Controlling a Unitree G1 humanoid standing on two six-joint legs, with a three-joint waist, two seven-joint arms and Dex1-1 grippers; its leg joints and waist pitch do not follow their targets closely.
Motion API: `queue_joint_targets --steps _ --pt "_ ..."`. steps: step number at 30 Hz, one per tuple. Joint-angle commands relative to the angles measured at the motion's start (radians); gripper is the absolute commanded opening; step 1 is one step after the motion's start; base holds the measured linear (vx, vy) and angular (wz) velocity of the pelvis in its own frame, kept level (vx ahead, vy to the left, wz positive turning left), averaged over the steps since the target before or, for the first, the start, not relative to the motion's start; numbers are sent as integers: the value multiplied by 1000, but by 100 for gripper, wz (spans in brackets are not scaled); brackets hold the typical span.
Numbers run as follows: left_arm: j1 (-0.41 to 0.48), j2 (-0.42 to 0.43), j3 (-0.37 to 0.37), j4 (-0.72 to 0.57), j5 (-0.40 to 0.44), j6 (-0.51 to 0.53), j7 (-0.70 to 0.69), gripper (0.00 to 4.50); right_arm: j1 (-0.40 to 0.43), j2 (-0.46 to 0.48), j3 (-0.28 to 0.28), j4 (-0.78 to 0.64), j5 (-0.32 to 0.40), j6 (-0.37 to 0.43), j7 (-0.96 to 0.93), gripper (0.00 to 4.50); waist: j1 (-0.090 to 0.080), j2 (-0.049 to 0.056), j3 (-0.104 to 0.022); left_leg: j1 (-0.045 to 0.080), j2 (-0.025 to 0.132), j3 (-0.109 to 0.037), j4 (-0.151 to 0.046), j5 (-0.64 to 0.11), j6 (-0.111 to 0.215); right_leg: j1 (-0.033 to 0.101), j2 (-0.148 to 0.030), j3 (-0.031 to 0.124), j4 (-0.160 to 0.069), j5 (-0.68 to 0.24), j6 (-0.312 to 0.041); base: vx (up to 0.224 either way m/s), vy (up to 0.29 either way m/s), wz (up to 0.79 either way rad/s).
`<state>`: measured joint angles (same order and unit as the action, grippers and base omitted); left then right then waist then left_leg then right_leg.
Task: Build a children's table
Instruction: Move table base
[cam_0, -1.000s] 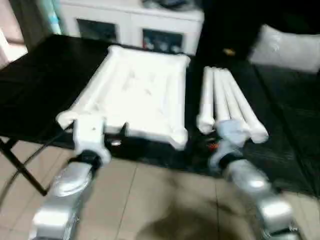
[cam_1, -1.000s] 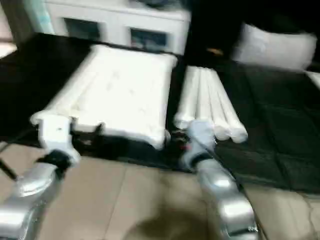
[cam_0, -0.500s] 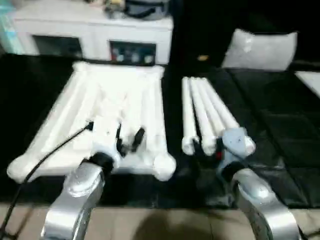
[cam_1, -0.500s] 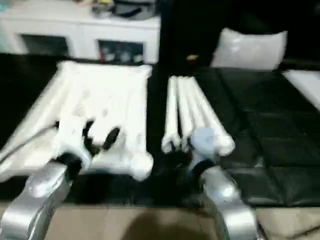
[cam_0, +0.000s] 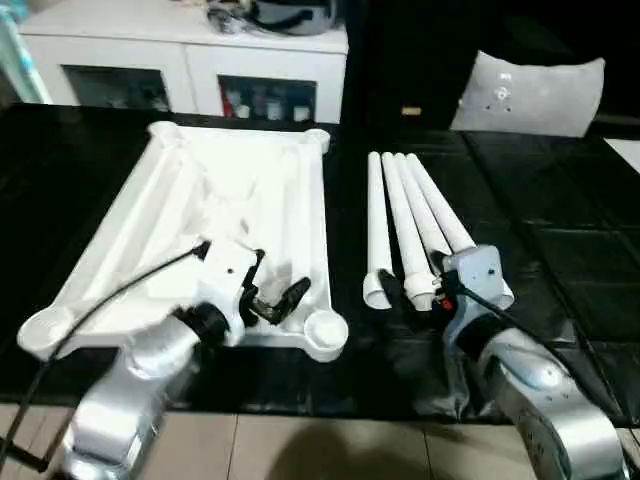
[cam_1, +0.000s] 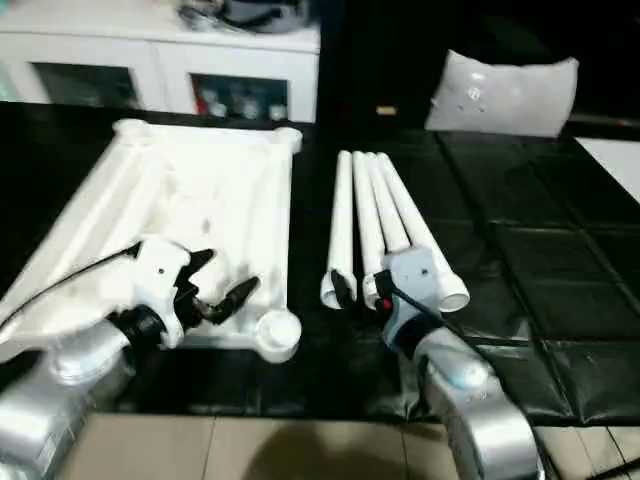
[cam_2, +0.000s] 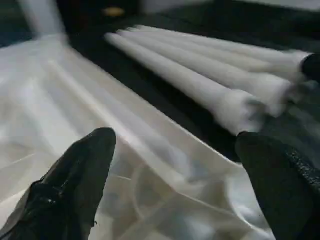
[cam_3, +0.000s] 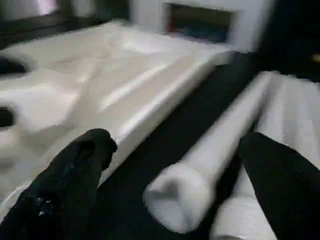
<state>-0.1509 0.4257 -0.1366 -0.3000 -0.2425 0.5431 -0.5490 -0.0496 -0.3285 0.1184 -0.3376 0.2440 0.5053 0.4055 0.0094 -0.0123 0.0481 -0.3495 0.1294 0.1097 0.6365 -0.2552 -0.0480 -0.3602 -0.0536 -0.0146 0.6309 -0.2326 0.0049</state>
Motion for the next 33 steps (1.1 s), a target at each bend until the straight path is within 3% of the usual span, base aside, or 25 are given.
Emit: queue_joint_targets --steps 1,4,7,10,12,13,15,17,22,25,26,28,29,32,33 --pt "-37 51 -22 49 -9 -9 -106 433 -10 -42 22 26 28 35 102 450 3 12 -31 2 73 -18 -106 -234 0 24 -76 44 -85 -228 -188 0 0 0" --pt "-71 134 -63 123 20 -68 -221 433 -19 -100 56 29 41 43 195 450 7 16 -38 -2 73 -13 -105 -206 2 26 -77 44 -81 -199 -187 0 0 0" --pt "-109 175 -80 197 0 -122 -355 418 -34 -126 76 26 49 4 262 450 9 18 -43 -4 75 -6 -101 -110 21 27 -80 43 -71 -55 -224 0 0 0" --pt "-135 209 -117 232 2 -140 -452 418 -47 -133 82 28 62 4 285 450 9 17 -45 -3 78 -1 -99 -76 31 29 -81 41 -64 8 -255 0 0 0" --pt "-159 232 -148 261 7 -141 -517 401 -54 -145 84 27 75 22 306 450 10 13 -45 -2 79 0 -99 -74 34 29 -81 41 -63 6 -262 0 0 0" --pt "-169 241 -162 275 13 -142 -542 380 -54 -151 86 25 78 27 317 450 15 15 -43 0 79 3 -100 -84 34 28 -82 42 -65 -18 -263 0 0 0" --pt "-189 256 -188 314 30 -171 -578 379 -54 -165 93 20 91 36 349 450 18 16 -43 1 80 4 -101 -93 31 26 -82 42 -67 -36 -264 0 0 0" --pt "-209 262 -202 353 49 -202 -607 368 -57 -176 101 22 84 30 371 450 24 11 -41 1 84 5 -105 -114 26 25 -84 42 -69 -66 -261 0 0 0" --pt "-249 252 -211 432 89 -251 -616 313 -66 -178 112 44 77 -3 396 450 31 18 -43 3 89 12 -107 -128 8 24 -88 42 -68 -82 -256 0 0 0" --pt "-274 231 -211 486 89 -287 -619 289 -67 -178 118 66 60 0 376 450 31 16 -44 2 89 15 -106 -111 2 23 -87 43 -67 -58 -261 0 0 0" --pt "-280 227 -213 497 93 -301 -619 289 -67 -178 119 67 55 -1 373 450 33 21 -46 3 88 17 -104 -102 2 23 -88 43 -66 -39 -266 0 0 0" --pt "-291 220 -219 521 105 -316 -617 275 -66 -175 116 67 53 0 373 450 32 17 -47 2 88 17 -104 -89 6 25 -87 43 -65 -14 -266 0 0 0" --pt "-295 220 -224 529 110 -320 -623 257 -65 -174 116 67 51 -1 374 450 35 24 -48 2 88 17 -103 -88 5 25 -88 43 -63 -7 -267 0 0 0" --pt "-312 211 -233 567 124 -340 -646 242 -62 -173 118 68 43 -7 376 450 37 17 -47 1 89 18 -104 -82 10 28 -90 44 -65 -6 -269 0 0 0" --pt "-314 210 -234 572 125 -343 -649 229 -62 -173 119 66 44 -6 375 450 38 26 -47 1 90 16 -104 -83 8 27 -91 43 -63 -6 -271 0 0 0"
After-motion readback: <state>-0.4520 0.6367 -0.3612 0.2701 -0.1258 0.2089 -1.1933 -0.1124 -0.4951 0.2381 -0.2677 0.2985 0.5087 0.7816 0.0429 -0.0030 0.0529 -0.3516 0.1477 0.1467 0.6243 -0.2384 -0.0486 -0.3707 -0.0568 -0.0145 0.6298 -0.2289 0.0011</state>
